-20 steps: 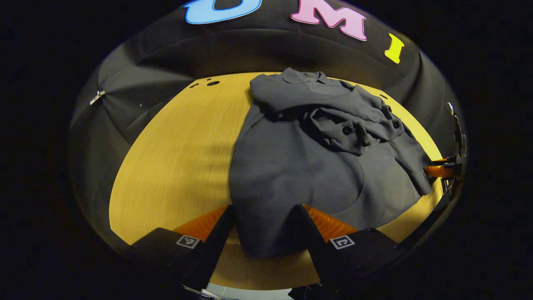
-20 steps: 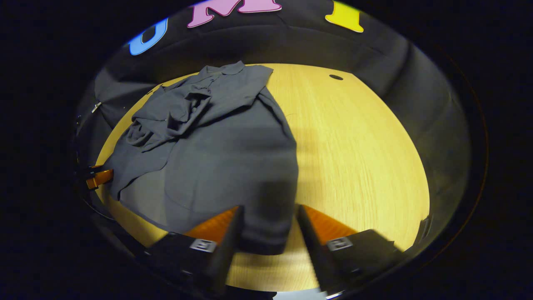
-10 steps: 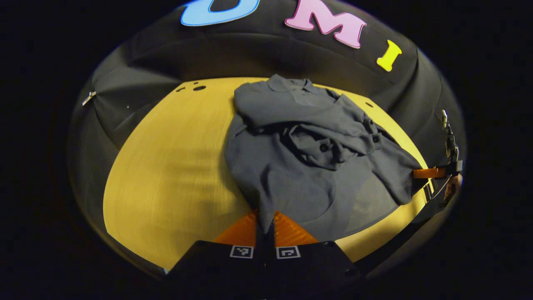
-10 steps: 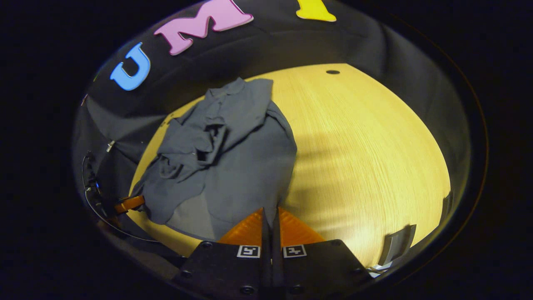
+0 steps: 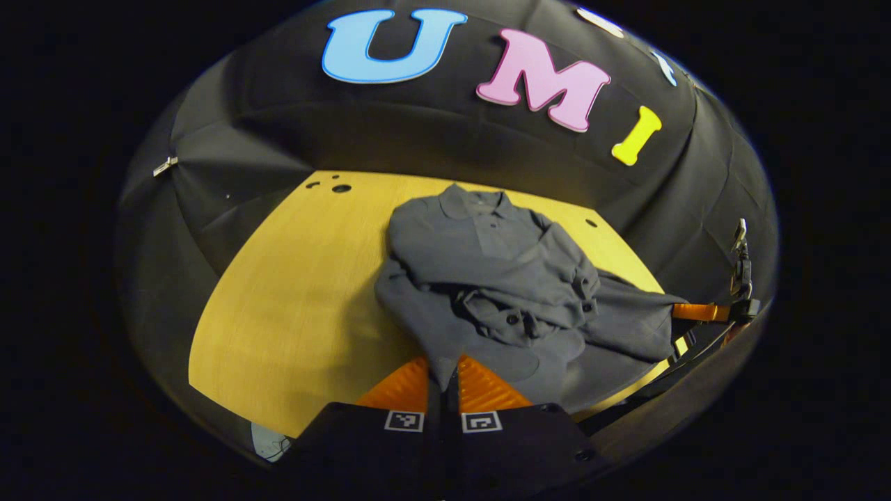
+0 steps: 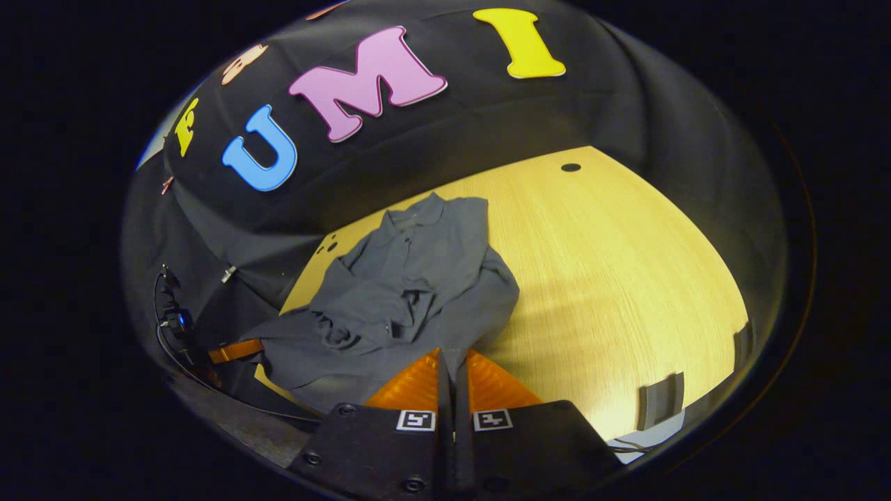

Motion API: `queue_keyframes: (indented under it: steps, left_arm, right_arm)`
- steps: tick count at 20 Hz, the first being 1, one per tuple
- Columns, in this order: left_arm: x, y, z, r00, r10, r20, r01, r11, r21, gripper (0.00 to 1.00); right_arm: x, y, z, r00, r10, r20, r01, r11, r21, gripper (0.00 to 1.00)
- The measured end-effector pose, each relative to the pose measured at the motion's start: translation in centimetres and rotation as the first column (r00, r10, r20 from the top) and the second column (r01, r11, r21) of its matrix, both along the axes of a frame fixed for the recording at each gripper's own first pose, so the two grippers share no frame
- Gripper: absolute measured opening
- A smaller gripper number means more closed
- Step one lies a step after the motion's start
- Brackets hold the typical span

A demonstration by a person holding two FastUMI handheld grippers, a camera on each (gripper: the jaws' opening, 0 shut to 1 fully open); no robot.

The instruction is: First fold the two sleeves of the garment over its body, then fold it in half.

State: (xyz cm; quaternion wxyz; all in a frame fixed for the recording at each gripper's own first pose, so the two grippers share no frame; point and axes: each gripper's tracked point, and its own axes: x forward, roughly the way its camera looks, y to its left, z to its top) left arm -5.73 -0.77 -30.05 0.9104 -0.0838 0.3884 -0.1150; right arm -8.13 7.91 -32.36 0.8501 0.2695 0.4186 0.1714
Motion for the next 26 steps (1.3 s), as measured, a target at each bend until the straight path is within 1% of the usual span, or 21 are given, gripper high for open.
queue_keyframes:
  steps: [3, 5, 10, 14, 15, 19, 24, 26]
  left_arm:
    - [3.1, 0.3, 3.7, 0.996, 0.040, 0.079, -0.037, 0.999, -0.036, 0.06]
    - [5.5, 0.2, 5.9, 0.990, 0.055, 0.134, -0.048, 0.997, -0.054, 0.05]
    - [11.5, 0.9, 10.4, 0.963, 0.087, 0.254, -0.074, 0.996, -0.058, 0.05]
    - [16.8, 2.0, 12.4, 0.940, 0.117, 0.321, -0.101, 0.993, -0.067, 0.05]
    - [18.0, 2.1, 12.6, 0.936, 0.118, 0.331, -0.103, 0.993, -0.063, 0.05]
    - [22.8, 2.0, 12.4, 0.931, 0.102, 0.352, -0.098, 0.995, -0.030, 0.05]
    - [28.2, 1.6, 10.5, 0.933, 0.064, 0.355, -0.077, 0.997, 0.024, 0.05]
    - [30.0, 1.2, 9.6, 0.933, 0.040, 0.359, -0.062, 0.997, 0.050, 0.05]
  right_arm:
    - [3.0, -0.2, 3.3, 0.996, -0.024, 0.084, 0.023, 1.000, 0.013, 0.05]
    - [5.4, 0.0, 5.3, 0.989, -0.037, 0.143, 0.034, 0.999, 0.027, 0.05]
    - [12.2, -0.5, 9.7, 0.958, -0.093, 0.272, 0.083, 0.995, 0.048, 0.05]
    - [17.6, -1.3, 11.5, 0.932, -0.144, 0.333, 0.128, 0.989, 0.068, 0.05]
    - [18.4, -1.1, 12.7, 0.927, -0.148, 0.346, 0.133, 0.989, 0.067, 0.05]
    - [23.0, -0.2, 12.5, 0.919, -0.137, 0.370, 0.132, 0.990, 0.039, 0.05]
    - [28.5, 0.6, 10.3, 0.924, -0.147, 0.353, 0.149, 0.989, 0.023, 0.05]
    - [30.2, 1.0, 9.1, 0.926, -0.135, 0.352, 0.144, 0.990, 0.001, 0.05]
